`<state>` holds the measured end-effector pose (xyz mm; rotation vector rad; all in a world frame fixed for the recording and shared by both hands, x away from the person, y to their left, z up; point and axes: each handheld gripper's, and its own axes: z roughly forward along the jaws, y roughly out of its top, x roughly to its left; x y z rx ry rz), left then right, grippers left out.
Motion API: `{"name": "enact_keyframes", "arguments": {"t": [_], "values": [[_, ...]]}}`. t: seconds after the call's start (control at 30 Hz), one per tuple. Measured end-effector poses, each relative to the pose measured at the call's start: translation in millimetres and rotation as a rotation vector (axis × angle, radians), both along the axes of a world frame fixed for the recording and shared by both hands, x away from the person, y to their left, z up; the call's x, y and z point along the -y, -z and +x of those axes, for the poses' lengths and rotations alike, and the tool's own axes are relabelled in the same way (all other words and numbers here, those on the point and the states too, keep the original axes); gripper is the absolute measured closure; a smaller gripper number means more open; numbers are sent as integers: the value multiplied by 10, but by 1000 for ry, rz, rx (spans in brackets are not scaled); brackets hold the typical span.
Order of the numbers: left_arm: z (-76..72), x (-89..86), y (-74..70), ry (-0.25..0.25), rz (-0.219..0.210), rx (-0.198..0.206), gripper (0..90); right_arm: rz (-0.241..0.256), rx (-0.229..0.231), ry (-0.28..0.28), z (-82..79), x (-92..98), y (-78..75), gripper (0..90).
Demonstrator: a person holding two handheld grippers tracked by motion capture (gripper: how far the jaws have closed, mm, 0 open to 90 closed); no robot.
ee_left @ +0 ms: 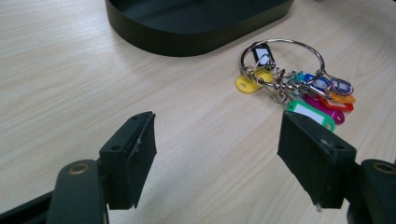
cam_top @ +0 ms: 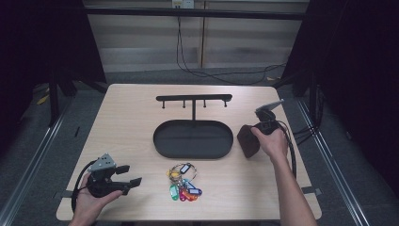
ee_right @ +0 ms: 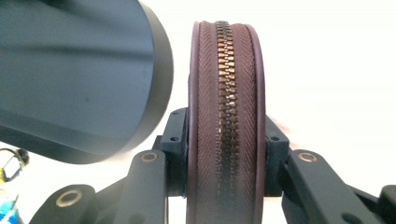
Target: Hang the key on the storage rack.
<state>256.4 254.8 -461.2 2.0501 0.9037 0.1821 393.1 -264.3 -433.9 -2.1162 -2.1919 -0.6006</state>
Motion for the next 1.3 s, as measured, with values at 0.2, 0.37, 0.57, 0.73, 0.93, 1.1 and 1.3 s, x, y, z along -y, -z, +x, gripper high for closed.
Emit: {"name": "enact_keyframes", "arguments": {"t": [0.2,0.37,0.57,0.73,0.93,1.1,1.3], "values": [[0,4,2,0,1,-2,278,-15,-20,-5,-17,-14,-10,647],[1,4,3,-1,3,-2,278,-71,-35,-22,-31,-31,-81,649],[2,9,10,-4,5,-6,280,-112,-45,-50,-48,-72,-230,650],[3,5,8,-3,6,-6,281,-137,-63,-53,-53,-114,-318,652],[-2,23,2,24,8,-2,278,-166,-65,-76,-55,-152,-416,652],[-4,23,0,21,8,-1,273,-180,-46,-82,-76,-180,-567,652],[-2,26,3,19,9,-3,274,-177,-19,-82,-114,-221,-713,652]]}}
